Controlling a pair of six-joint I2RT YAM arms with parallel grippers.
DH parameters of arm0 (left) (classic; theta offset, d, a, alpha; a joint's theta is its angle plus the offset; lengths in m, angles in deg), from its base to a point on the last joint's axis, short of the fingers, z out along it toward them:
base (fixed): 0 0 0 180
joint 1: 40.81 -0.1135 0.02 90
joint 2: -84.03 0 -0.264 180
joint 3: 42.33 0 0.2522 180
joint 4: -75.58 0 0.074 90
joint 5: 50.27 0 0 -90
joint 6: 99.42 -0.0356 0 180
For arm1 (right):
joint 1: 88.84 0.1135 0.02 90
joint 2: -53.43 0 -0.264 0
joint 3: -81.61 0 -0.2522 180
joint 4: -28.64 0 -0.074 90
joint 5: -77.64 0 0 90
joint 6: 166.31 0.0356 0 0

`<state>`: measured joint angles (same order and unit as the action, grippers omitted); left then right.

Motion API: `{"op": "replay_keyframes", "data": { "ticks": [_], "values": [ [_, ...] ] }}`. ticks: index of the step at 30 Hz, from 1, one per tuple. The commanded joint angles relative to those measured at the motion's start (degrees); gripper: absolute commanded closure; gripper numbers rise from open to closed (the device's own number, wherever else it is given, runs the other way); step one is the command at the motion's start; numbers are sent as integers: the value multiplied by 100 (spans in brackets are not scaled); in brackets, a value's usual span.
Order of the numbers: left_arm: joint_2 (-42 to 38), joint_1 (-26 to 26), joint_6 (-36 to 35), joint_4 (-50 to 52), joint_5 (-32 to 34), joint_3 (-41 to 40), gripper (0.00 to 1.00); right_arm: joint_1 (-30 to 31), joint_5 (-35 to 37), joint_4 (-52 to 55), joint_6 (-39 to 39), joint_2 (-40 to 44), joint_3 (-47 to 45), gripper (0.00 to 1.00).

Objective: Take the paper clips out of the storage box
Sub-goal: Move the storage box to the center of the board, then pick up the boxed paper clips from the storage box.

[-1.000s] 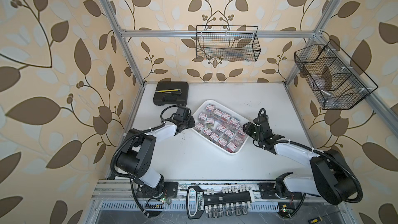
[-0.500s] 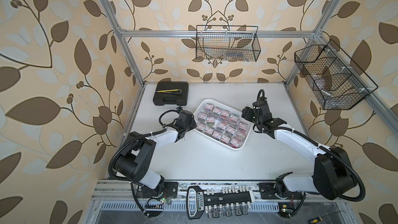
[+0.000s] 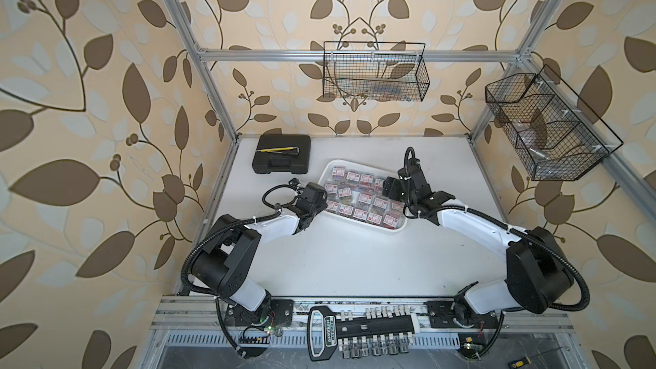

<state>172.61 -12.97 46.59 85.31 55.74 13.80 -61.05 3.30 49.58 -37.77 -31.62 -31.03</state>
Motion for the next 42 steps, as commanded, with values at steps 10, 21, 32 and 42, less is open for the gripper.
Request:
{"op": "replay_keyframes", "data": {
  "ticks": [10, 21, 32, 42],
  "values": [
    [-325, 111, 623, -256, -53, 9, 56, -180, -148, -278, 54, -1149, 784, 16],
    [-1136, 50, -1080, 1055, 87, 282, 12, 165, 342, 115, -75, -1834, 1337, 17],
    [-1631, -445, -2382, 1485, 819, 6, 1, 240, 538, 293, -170, -2435, 1627, 25],
    [-1341, -525, -2779, 1261, 1754, -219, 1, 209, 616, 429, -333, -2794, 1984, 39]
  ]
}}
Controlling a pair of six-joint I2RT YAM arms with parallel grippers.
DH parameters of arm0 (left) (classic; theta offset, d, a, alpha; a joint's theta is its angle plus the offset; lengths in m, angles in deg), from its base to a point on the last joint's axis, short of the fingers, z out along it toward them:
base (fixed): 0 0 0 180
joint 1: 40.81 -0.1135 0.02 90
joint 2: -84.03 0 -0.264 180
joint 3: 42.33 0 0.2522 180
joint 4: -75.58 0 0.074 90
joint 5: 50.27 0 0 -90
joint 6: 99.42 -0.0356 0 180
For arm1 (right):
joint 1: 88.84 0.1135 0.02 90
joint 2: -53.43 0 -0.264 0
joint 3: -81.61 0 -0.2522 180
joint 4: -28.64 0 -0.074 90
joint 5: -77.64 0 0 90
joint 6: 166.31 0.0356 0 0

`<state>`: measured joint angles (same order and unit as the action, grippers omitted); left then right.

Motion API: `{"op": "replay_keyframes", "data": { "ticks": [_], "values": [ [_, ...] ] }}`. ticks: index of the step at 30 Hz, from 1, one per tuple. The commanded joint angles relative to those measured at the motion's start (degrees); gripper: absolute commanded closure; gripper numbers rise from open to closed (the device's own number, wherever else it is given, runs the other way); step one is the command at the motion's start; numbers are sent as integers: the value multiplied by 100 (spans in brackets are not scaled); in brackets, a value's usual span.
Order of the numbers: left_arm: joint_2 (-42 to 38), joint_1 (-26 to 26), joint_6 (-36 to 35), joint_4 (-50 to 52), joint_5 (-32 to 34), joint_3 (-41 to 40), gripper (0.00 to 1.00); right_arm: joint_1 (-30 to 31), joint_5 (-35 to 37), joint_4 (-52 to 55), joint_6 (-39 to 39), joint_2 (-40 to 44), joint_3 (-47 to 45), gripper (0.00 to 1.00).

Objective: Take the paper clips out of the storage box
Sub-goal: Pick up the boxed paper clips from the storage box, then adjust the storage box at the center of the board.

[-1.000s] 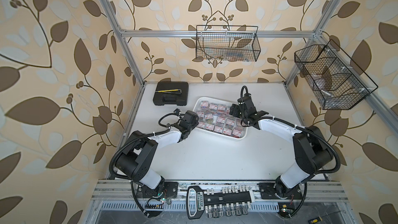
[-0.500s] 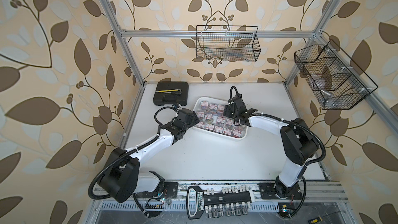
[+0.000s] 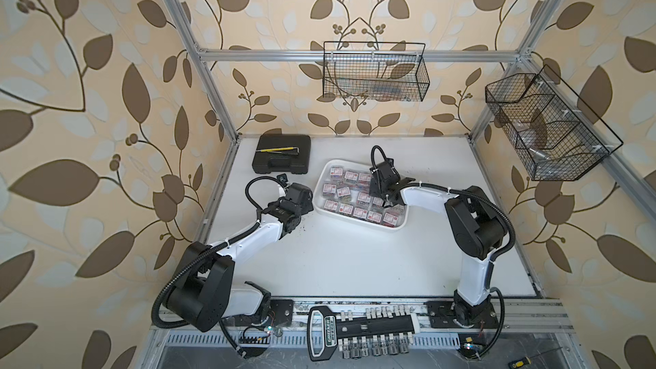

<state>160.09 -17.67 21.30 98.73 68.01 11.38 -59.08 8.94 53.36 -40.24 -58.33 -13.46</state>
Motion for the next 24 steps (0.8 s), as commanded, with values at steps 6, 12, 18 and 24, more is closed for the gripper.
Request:
{"op": "replay_keyframes", "data": {
  "ticks": [6, 12, 18, 24],
  "values": [
    [-166, -55, -352, -765, 890, -358, 1, 131, 250, 239, -98, 480, 105, 55],
    [-391, -55, -462, -1075, 547, -634, 1, 1040, 1133, 928, 59, 1963, -542, 62],
    [-958, -55, -541, -1539, 327, -1145, 1, 2637, 1369, 852, 860, 3320, -1837, 64],
    [-935, -55, -517, -1487, 332, -1121, 1, 4034, 1271, 315, 1592, 3215, -2324, 64]
  ]
}}
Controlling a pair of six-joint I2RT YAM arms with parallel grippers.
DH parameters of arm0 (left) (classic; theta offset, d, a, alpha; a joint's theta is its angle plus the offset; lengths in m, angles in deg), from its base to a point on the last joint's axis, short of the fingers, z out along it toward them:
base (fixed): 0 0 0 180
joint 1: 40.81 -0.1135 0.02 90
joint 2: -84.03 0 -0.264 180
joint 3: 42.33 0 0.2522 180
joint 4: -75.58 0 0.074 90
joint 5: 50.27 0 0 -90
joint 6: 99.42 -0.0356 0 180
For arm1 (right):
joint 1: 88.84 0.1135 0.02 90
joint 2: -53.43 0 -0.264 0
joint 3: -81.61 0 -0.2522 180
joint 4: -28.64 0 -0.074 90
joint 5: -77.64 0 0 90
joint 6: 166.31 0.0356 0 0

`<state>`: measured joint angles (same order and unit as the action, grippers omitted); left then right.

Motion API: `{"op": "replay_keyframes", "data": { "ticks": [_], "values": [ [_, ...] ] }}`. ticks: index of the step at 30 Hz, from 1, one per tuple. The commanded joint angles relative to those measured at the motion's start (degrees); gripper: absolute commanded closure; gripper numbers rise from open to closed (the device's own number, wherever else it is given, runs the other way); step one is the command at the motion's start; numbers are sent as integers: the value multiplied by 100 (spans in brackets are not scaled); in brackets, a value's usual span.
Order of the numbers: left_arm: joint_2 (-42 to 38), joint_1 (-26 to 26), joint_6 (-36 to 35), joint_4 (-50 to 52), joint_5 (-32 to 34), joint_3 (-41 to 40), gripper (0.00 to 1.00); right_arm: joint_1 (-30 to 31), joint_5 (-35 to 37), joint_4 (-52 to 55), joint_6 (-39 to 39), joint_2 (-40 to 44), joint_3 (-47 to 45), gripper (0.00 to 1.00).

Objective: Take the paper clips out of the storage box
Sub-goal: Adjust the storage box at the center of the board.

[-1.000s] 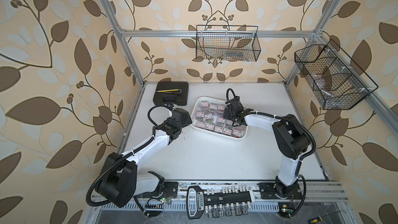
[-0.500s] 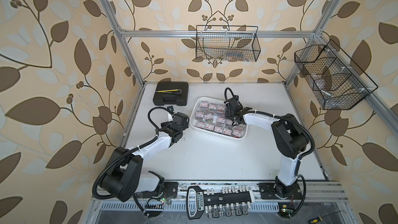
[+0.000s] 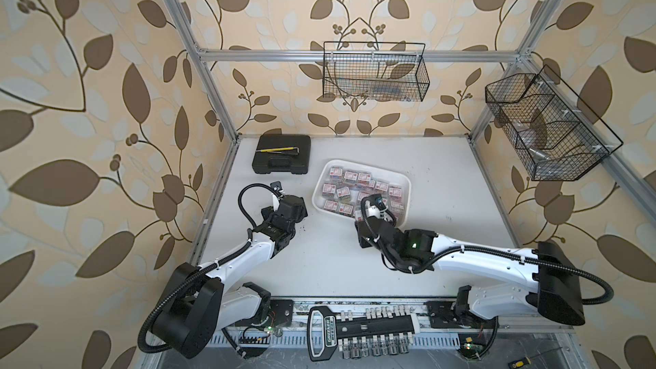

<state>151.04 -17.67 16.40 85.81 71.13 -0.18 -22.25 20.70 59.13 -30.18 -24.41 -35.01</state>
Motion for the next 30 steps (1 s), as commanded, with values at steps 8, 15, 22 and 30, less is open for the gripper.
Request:
{"op": "replay_keyframes", "data": {
  "ticks": [8, 15, 22, 30],
  "values": [
    [-239, -55, 27, -280, 29, -124, 1, 215, -896, -1392, 815, -1256, -415, 69],
    [-326, -55, 53, -288, 59, -181, 1, -242, -780, -1583, 861, -1440, -671, 69],
    [-363, -55, 52, -323, 98, -215, 1, -846, -802, -1730, 820, -1451, -937, 67],
    [-554, -55, 50, -374, 30, -341, 1, -1406, -670, -1820, 464, -1733, -861, 65]
  ]
}}
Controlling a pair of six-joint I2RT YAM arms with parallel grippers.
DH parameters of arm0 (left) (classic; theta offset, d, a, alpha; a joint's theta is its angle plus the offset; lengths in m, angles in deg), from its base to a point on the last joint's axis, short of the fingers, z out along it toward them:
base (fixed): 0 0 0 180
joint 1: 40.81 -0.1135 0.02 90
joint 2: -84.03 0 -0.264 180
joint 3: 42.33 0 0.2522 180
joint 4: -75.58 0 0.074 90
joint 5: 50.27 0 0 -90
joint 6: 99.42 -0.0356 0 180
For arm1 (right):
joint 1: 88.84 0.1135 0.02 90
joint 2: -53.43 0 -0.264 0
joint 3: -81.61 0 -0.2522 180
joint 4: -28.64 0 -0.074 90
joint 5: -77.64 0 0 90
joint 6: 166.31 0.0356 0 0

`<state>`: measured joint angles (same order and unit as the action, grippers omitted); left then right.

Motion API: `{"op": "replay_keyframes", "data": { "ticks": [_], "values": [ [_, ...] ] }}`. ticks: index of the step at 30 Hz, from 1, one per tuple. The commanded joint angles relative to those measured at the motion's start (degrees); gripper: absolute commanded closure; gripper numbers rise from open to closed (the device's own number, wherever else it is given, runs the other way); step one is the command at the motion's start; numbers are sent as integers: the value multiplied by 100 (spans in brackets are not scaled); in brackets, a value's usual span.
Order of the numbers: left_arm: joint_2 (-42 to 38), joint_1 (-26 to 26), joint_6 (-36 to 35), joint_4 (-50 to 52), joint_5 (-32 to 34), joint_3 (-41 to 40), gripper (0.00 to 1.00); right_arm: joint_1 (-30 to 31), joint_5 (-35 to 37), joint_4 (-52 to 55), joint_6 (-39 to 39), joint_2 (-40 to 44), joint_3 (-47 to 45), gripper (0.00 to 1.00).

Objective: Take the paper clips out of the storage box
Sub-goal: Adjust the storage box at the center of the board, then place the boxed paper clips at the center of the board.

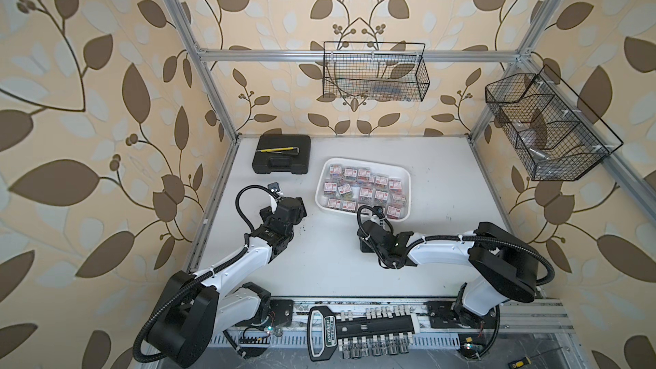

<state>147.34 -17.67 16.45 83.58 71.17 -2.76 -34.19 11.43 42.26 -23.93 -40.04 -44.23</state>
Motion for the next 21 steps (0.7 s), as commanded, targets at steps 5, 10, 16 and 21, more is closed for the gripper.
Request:
{"op": "replay_keyframes", "data": {
  "ticks": [5, 10, 16, 21],
  "values": [
    [-197, -55, 30, -180, -24, -99, 1, -262, 605, 26, -357, -95, 118, 53],
    [-154, -55, 20, -233, -41, -94, 1, -198, 730, 19, -404, 22, 102, 36],
    [-174, -55, 34, -230, -16, -109, 1, -88, 734, 49, -378, 27, 199, 29],
    [-302, -55, 76, -161, -8, -147, 1, 58, 956, 49, -281, 515, 40, 30]
  ]
}}
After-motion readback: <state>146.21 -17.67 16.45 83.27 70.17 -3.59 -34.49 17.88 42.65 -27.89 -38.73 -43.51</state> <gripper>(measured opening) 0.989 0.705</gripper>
